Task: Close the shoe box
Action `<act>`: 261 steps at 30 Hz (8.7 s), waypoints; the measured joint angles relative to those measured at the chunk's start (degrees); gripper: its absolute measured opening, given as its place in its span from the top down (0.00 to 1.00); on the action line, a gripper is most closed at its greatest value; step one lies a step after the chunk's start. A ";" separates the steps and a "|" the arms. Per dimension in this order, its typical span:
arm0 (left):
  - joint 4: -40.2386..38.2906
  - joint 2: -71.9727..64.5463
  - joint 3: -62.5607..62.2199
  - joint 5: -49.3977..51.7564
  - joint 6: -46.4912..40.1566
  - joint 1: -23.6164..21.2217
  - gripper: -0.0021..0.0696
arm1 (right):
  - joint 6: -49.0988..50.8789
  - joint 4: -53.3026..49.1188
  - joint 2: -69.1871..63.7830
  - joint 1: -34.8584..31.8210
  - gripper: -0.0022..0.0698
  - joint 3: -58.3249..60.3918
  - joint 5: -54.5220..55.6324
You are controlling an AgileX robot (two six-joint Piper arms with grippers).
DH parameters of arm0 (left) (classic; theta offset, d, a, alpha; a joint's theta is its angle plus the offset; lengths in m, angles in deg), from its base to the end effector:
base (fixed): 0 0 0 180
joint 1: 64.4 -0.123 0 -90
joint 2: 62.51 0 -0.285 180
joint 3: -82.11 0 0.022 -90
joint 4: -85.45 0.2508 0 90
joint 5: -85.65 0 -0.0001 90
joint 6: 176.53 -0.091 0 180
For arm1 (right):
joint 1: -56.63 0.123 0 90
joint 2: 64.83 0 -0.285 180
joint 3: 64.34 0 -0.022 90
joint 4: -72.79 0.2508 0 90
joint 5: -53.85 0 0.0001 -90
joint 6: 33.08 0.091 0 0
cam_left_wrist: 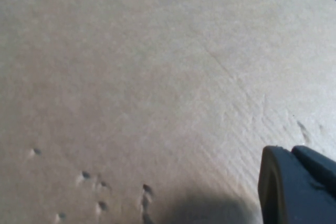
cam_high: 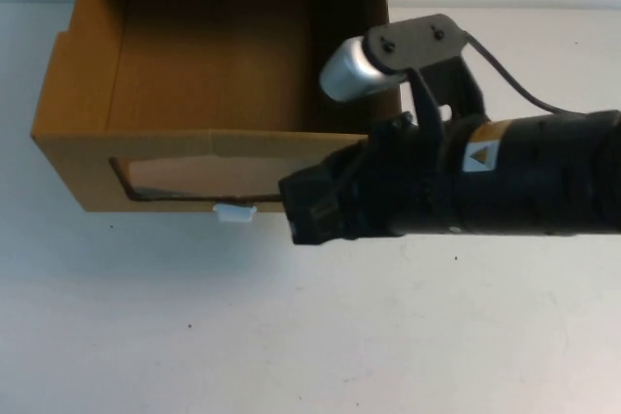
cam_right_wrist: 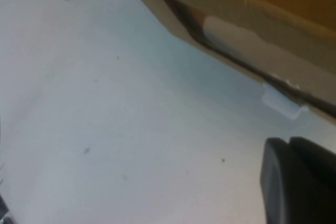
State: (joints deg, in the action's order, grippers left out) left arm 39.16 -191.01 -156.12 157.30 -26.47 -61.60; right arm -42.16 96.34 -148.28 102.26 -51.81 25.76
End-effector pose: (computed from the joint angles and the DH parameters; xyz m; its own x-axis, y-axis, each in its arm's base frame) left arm 0.4495 -0.0845 0.4049 -0.5809 0.1763 -0.7947 0.6548 0.6812 -0.3275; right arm 0.1940 0.2228 0.3544 -0.5315 -0.2525 -0.8085 -0.7191 0.6390 0.2732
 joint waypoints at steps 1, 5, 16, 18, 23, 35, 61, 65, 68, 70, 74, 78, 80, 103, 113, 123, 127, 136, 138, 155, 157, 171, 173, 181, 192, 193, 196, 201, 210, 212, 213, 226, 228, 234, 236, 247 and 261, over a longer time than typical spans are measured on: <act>0.00 0.00 0.00 0.00 0.00 0.00 0.98 | 0.00 0.00 -1.31 0.45 0.99 -0.70 1.56; -0.14 0.00 0.00 0.00 0.00 0.00 0.98 | 0.00 0.00 -6.64 0.56 0.99 -4.42 3.96; -0.14 0.00 0.00 0.00 0.00 0.00 0.98 | 0.00 -1.21 -15.99 0.78 0.99 -13.25 4.25; -0.14 0.00 0.00 0.00 0.00 0.00 0.98 | 0.00 -1.70 -16.71 0.78 0.99 -14.04 4.46; -0.14 0.00 0.00 0.03 0.00 0.00 0.98 | 0.00 -2.09 -18.15 0.78 0.99 -15.41 5.45; -0.14 0.00 0.00 0.03 0.13 0.00 0.98 | -0.34 -2.19 -19.62 -4.25 0.99 -18.89 6.76; -0.14 0.00 0.00 0.03 0.24 0.00 0.98 | -6.84 6.42 -29.64 -8.20 0.99 -35.07 -5.49; -0.14 0.00 0.00 0.03 0.24 0.00 0.98 | -9.13 8.32 -29.64 -8.20 0.99 -35.34 -3.21; -0.14 0.00 0.00 0.03 0.24 0.00 0.98 | -9.52 8.56 -29.53 -8.31 0.99 -35.42 -0.66; -0.14 0.00 0.00 0.03 0.24 0.00 0.98 | -9.60 8.56 -29.53 -8.29 0.99 -35.42 1.43; -0.14 0.00 0.00 0.03 0.24 0.00 0.98 | -9.73 8.43 -29.91 -8.77 0.99 -35.42 3.02; -0.14 0.00 0.00 0.03 0.35 0.00 0.98 | -9.73 8.54 -30.92 -9.13 0.99 -35.42 4.79; -0.14 0.00 0.00 0.03 0.46 0.00 0.98 | -9.73 8.54 -31.47 -9.27 0.99 -35.42 6.15; -0.58 0.00 0.00 0.03 0.46 0.00 0.98 | -10.00 8.76 -35.55 -9.51 0.99 -35.86 18.93; -0.64 0.00 0.00 0.03 0.46 0.00 0.98 | -10.00 8.76 -39.70 -9.95 0.99 -42.35 16.40; -0.64 0.55 -1.64 0.12 0.46 0.00 0.98 | -10.00 8.00 -34.49 -10.58 0.99 -43.37 4.08; -0.12 2.95 -2.91 0.12 0.46 0.00 0.98 | -10.00 6.53 -31.18 -10.58 0.99 -43.37 -2.32; 6.42 12.96 -3.31 0.81 0.26 -1.66 0.98 | 1.84 -11.99 -23.08 -10.58 0.99 -43.37 -18.63; 6.43 14.97 -3.47 0.94 0.26 -3.03 0.98 | 5.71 -17.21 -20.72 -10.58 0.99 -42.41 -21.59; 5.46 47.44 27.32 -4.42 -3.22 -7.41 0.98 | 28.66 -36.46 30.62 -10.58 0.99 7.02 -23.45; 5.16 53.75 36.63 -8.40 -5.49 -7.41 0.98 | 29.91 -36.35 36.01 -10.58 0.99 12.19 -22.37; -11.38 103.47 101.56 -37.02 -28.98 -7.41 0.98 | 31.76 -35.12 54.70 -10.58 0.99 30.98 -16.28; -13.24 110.18 107.15 -40.31 -30.86 -7.41 0.98 | 31.76 -34.67 55.26 -10.58 0.99 32.42 -14.13; -15.31 121.39 122.95 -51.37 -35.16 -7.41 0.98 | 31.96 -34.26 55.38 -10.58 0.99 38.59 1.08; -24.76 121.39 136.84 -67.80 -35.81 -7.41 0.98 | 32.00 -34.26 55.38 -10.58 0.99 48.71 22.69; -25.17 121.39 136.87 -68.08 -35.92 -7.41 0.98 | 32.00 -34.26 55.38 -10.58 0.99 48.99 22.71; -25.90 121.39 136.97 -68.08 -35.92 -7.41 0.98 | 32.00 -34.26 55.38 -10.58 0.99 49.14 22.50; -26.53 121.39 136.97 -68.08 -35.92 -7.41 0.98 | 32.00 -34.26 55.38 -10.58 0.99 49.14 21.18; -26.57 121.39 136.97 -68.32 -35.92 -7.41 0.98 | 32.00 -34.26 55.38 -10.58 0.99 49.14 20.78; -26.67 121.39 136.97 -68.32 -35.92 -7.41 0.98 | 32.00 -35.83 55.38 -10.58 0.99 49.14 20.78; -26.67 121.39 136.97 -68.43 -35.92 -7.41 0.98 | 32.00 -37.30 55.50 -10.58 0.99 49.14 20.33; -26.67 121.39 136.97 -68.51 -35.92 -7.41 0.98 | 32.00 -41.56 70.92 -37.88 0.99 61.02 20.91; -26.67 121.39 136.97 -68.51 -35.92 -7.41 0.98 | 32.00 -40.44 74.63 -40.50 0.99 63.34 21.25; -26.71 121.39 136.97 -68.51 -35.92 -7.41 0.98 | 32.00 -38.04 76.13 -41.92 0.99 65.64 21.00; -26.71 121.46 136.97 -68.51 -35.92 -7.41 0.98 | 32.00 -37.92 76.13 -41.92 0.99 66.16 20.90; -26.71 121.46 136.97 -68.51 -35.92 -7.41 0.98 | 16.49 -23.01 76.13 -41.92 0.99 66.28 26.29; -26.71 121.46 136.97 -68.51 -35.92 -7.41 0.98 | 6.78 -17.28 76.13 -41.92 0.99 66.28 8.33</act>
State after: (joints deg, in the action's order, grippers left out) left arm 12.45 -69.55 -19.15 88.79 -62.39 -69.01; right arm -35.37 79.06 -72.15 60.34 14.47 34.10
